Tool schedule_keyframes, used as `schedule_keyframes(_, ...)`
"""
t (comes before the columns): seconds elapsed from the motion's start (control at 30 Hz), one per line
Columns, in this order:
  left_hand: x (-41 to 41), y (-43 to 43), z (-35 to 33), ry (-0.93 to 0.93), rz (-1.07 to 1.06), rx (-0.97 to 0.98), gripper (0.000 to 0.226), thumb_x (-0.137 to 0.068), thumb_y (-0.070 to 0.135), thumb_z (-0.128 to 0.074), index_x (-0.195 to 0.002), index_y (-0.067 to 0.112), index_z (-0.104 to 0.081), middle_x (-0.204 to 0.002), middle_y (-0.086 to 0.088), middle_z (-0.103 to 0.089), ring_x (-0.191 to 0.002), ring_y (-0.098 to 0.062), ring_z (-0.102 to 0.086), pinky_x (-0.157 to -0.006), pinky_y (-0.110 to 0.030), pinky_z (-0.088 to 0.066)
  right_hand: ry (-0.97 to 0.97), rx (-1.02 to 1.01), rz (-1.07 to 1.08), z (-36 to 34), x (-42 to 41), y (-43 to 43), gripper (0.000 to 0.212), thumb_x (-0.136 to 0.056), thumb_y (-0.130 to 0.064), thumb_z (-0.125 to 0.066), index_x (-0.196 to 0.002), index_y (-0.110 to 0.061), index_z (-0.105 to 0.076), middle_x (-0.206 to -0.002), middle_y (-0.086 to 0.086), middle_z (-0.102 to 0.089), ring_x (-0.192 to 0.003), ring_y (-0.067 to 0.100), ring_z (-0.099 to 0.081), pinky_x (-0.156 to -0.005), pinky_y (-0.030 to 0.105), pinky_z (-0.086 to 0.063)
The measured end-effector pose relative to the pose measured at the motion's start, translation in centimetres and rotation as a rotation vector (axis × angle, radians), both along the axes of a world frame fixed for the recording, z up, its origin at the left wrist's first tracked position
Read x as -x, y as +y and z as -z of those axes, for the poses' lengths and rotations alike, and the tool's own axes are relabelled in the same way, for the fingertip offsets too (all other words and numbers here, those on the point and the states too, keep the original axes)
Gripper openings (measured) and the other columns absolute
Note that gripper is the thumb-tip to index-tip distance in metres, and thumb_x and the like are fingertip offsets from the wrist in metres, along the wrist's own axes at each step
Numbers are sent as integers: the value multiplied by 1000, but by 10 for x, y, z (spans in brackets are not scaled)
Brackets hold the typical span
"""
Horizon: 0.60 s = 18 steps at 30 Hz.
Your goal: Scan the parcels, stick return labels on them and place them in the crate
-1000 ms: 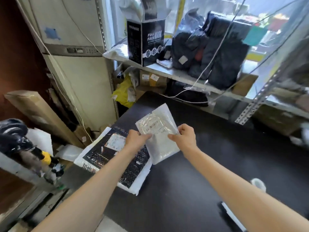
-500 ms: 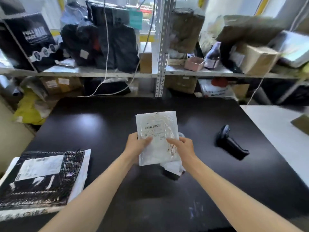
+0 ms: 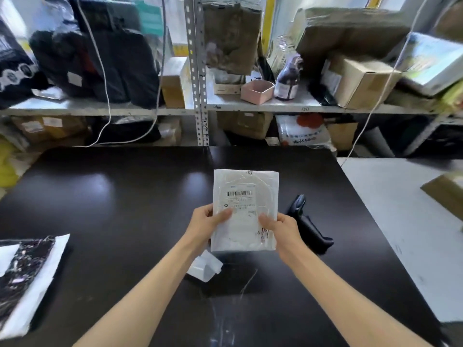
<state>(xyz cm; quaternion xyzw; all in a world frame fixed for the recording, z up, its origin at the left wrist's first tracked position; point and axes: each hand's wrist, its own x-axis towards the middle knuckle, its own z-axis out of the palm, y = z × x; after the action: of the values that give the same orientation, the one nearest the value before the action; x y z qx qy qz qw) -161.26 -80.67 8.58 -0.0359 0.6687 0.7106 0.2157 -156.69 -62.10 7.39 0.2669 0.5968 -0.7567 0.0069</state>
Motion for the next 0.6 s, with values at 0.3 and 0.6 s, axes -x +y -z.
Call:
schedule_keyframes(0.3,-4,60,4,-13,-36,88,29,-90,5,-65,-119,2,-64,-114,-9,-71,-102,-26,-69,-87,-42,-58,-33,40,-18,10,7,53,7,-91,0,-62,-95,0,-68,-80,8,-75,-67,22,-73,-51,31,-56)
schedule_keyframes(0.6,-2,74,28,-41,-36,76,17,-88,2,-67,-98,15,-68,-95,3,-74,-81,-10,-73,-64,-22,-58,-12,-49,-123,12,-2,77,12,-87,-4,-68,-98,1,-71,-87,10,-76,-73,22,-74,-55,28,-57)
